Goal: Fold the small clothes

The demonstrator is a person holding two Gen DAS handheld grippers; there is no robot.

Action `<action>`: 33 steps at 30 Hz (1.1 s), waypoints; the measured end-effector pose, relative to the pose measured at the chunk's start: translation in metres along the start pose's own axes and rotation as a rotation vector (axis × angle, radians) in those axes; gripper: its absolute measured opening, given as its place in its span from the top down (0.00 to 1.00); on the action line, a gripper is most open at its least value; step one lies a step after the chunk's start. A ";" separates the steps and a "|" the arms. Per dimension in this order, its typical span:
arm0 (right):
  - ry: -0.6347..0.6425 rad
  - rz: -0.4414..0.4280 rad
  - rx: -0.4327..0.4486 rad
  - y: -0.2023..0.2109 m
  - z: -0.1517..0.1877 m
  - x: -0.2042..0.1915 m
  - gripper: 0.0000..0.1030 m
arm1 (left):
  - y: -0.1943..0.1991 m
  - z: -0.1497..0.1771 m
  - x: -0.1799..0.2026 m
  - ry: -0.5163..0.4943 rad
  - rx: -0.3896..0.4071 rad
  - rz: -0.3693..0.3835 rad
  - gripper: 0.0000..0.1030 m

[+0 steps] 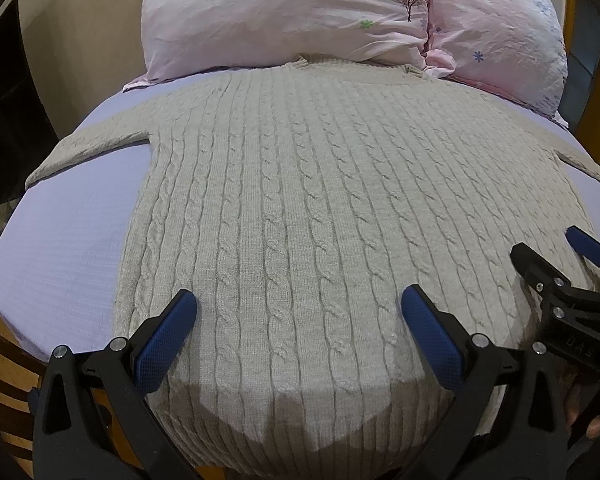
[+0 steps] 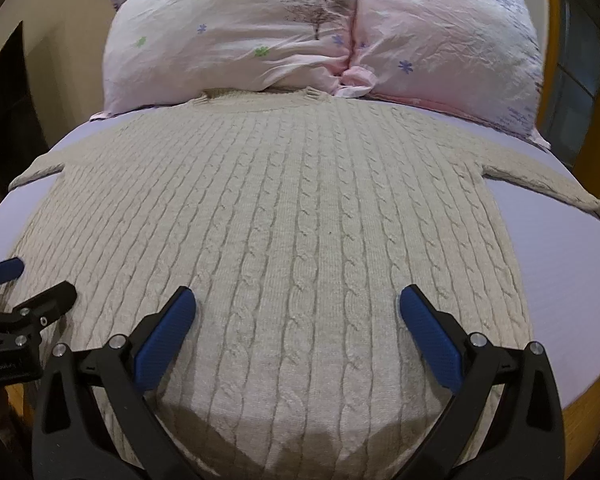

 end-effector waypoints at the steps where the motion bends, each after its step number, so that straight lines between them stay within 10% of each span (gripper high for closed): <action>1: 0.020 -0.039 -0.011 0.000 -0.003 0.004 0.02 | 0.001 0.001 0.000 -0.002 0.006 0.001 0.01; 7: -0.211 -0.164 0.057 0.020 -0.027 0.090 0.02 | 0.001 0.000 0.000 -0.033 -0.003 0.015 0.01; 13: -0.548 0.142 0.047 0.012 -0.035 0.258 0.02 | -0.004 -0.014 -0.005 -0.053 -0.017 0.018 0.01; 21: -0.992 0.341 -0.023 -0.016 0.004 0.421 0.14 | -0.011 -0.067 -0.076 0.089 0.069 -0.091 0.01; 26: -1.132 0.395 -0.010 -0.027 0.023 0.461 0.34 | -0.023 -0.092 -0.151 0.291 0.061 -0.110 0.01; 29: -1.150 0.370 0.019 -0.038 0.027 0.479 0.90 | -0.021 -0.099 -0.194 0.410 0.108 -0.081 0.01; 33: -1.040 0.392 0.092 -0.030 -0.007 0.465 0.93 | -0.018 -0.105 -0.238 0.566 0.150 -0.017 0.01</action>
Point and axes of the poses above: each gripper's, at about its wrist camera, not at the fingertips, and y roughly against the way its jaws point, x to its right, z to its underside, the point moved 1 cm from there along -y, roughly the way its jaws point, and after that the axes turned 9 degrees about y, right-handed, at the moved point
